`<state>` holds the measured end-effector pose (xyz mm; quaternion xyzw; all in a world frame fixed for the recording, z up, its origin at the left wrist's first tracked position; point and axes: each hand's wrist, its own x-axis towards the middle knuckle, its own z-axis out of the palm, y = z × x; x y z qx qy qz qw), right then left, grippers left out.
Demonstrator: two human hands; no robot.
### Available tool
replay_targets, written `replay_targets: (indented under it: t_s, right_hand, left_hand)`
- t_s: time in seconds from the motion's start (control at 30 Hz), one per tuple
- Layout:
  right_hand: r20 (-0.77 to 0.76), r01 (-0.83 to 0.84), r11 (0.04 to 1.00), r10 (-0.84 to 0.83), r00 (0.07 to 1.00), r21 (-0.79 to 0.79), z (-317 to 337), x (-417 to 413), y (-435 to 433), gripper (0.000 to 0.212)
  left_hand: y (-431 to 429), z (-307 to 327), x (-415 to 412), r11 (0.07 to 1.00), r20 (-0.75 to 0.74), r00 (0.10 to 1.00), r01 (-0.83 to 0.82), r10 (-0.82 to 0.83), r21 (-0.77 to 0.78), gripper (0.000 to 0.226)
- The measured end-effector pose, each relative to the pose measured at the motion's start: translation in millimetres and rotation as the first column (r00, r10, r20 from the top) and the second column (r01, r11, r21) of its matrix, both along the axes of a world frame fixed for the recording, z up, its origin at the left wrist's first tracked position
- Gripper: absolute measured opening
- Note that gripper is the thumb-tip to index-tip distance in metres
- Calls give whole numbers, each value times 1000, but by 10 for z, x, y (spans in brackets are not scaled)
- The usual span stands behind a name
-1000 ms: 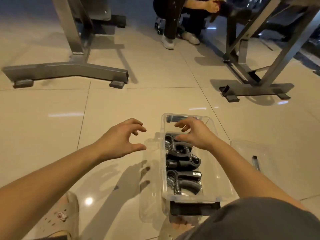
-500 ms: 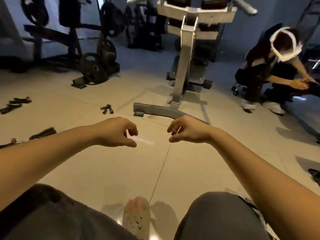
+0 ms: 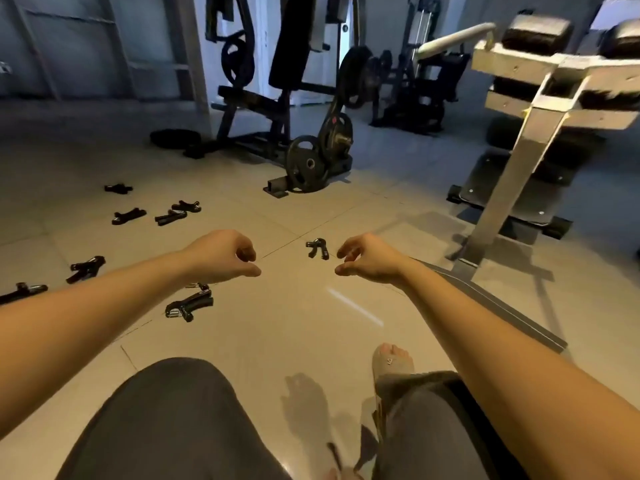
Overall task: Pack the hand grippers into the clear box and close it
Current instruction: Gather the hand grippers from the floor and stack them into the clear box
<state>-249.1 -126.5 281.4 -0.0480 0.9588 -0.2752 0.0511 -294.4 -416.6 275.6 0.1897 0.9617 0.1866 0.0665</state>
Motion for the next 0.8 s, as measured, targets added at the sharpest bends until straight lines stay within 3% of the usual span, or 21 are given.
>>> replay_targets:
  t_s: [0.3,0.5,0.8]
  right_hand:
    - [145,-38,972,4,989,233,-569,-1816,-124,42]
    - [140,39,970,-75,987,239,-1151,-2906,-188,34]
    - [165,146,972,-176,970,182,-2508,-4293,-10,49]
  left_hand:
    - [-706,-645,-1177,978,49,980,-190,195,-90,33]
    - [-1151,-1174,-1917,949,87,947,-301,309,-94,42]
    - [-1085,-2297,-3139,934,154,926,-320,344,-161,45]
